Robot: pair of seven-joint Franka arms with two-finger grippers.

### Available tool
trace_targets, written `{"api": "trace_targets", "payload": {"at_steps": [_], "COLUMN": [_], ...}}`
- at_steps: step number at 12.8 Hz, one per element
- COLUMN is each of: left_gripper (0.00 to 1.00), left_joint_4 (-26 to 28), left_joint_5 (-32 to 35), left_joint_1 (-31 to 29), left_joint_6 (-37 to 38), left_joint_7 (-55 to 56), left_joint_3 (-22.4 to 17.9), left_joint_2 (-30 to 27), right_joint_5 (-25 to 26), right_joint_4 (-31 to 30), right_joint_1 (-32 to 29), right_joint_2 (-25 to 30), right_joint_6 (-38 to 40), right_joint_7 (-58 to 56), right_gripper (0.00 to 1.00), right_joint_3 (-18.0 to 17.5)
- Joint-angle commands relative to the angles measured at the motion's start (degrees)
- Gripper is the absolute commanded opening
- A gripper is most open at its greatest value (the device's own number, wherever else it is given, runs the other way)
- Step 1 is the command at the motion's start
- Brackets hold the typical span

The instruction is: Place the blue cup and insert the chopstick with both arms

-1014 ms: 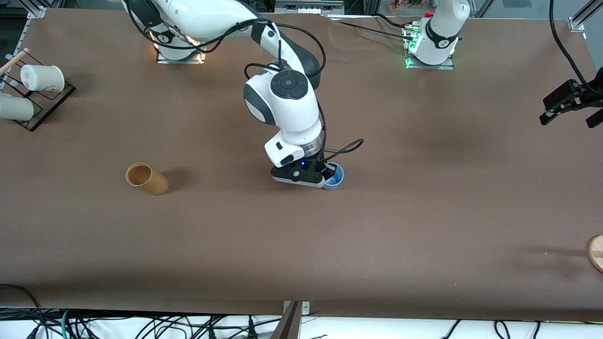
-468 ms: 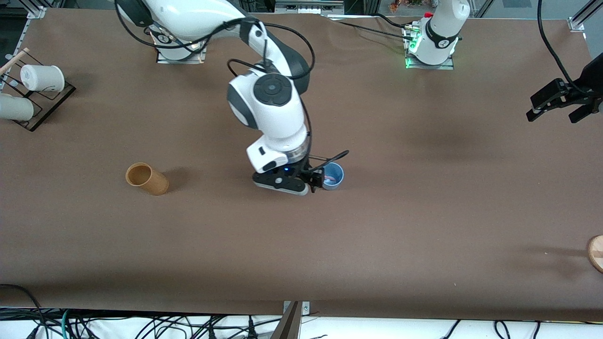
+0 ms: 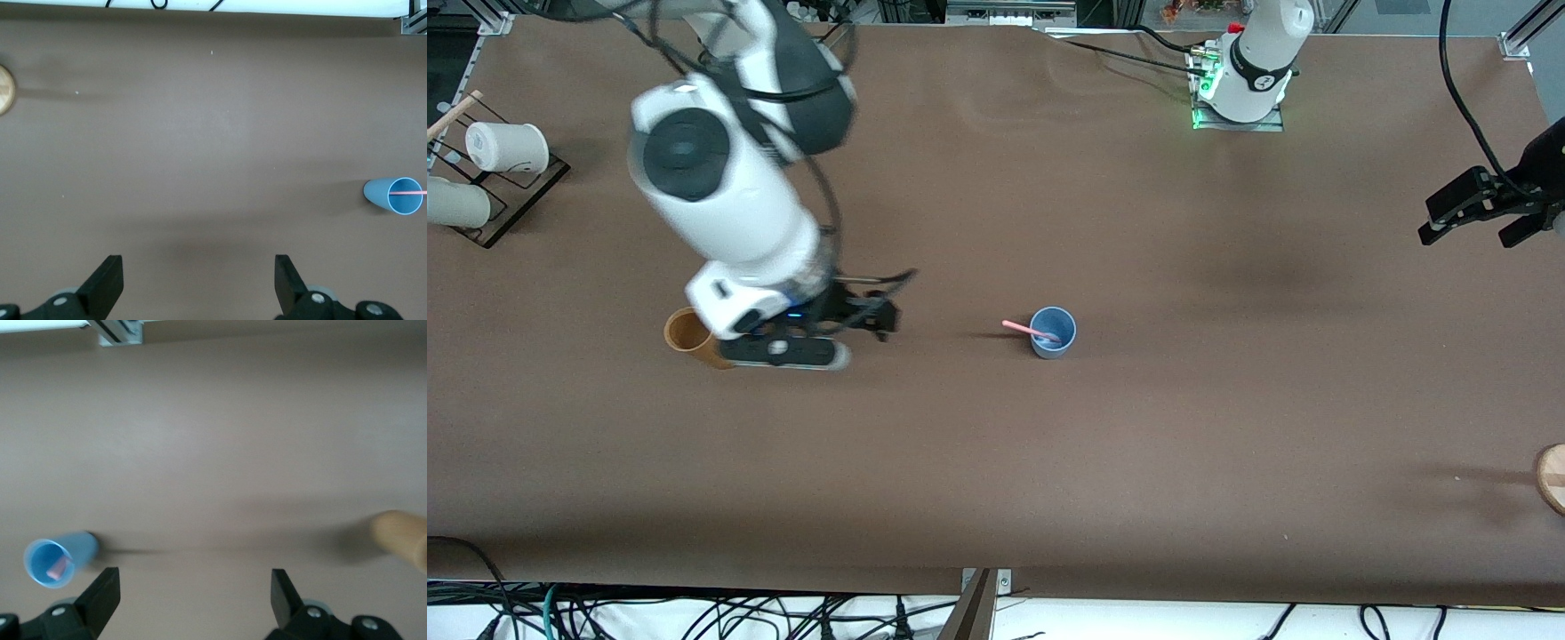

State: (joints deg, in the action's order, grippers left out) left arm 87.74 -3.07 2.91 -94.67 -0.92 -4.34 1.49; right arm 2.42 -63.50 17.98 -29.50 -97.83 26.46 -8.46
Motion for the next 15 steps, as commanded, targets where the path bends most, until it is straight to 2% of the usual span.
{"api": "trace_targets", "payload": {"at_steps": [1, 5, 7, 9, 15], "left_gripper": [1.00, 1.00, 1.00, 1.00, 1.00], "left_joint_4": [-4.5, -4.5, -4.4, -4.2, -4.3], "left_joint_5": [-0.5, -0.5, -0.6, -0.6, -0.6], "left_joint_1": [0.9, 0.7, -0.1, -0.2, -0.7], "left_joint_6": [1.3, 1.9, 2.0, 2.1, 2.1], "left_joint_7": [0.7, 0.7, 0.7, 0.7, 0.7], "left_joint_3": [-0.1, -0.1, -0.3, -0.6, -0.7], "left_joint_2": [2.7, 2.7, 2.7, 2.7, 2.8], "right_joint_5": [-1.8, -1.8, -1.7, -1.7, -1.7], "right_joint_4": [-17.0, -28.1, -30.2, -30.2, -30.1], "right_joint_1": [-7.3, -13.5, -13.5, -13.5, -13.5], "right_joint_2": [14.5, 26.3, 29.4, 29.6, 29.8], "right_joint_6": [1.1, 4.2, 5.4, 6.2, 7.7], "right_joint_7": [-12.4, -22.6, -22.7, -22.9, -22.9], "right_gripper": [1.00, 1.00, 1.00, 1.00, 1.00], "right_joint_3": [-1.2, -0.3, 1.2, 2.2, 2.2]}}
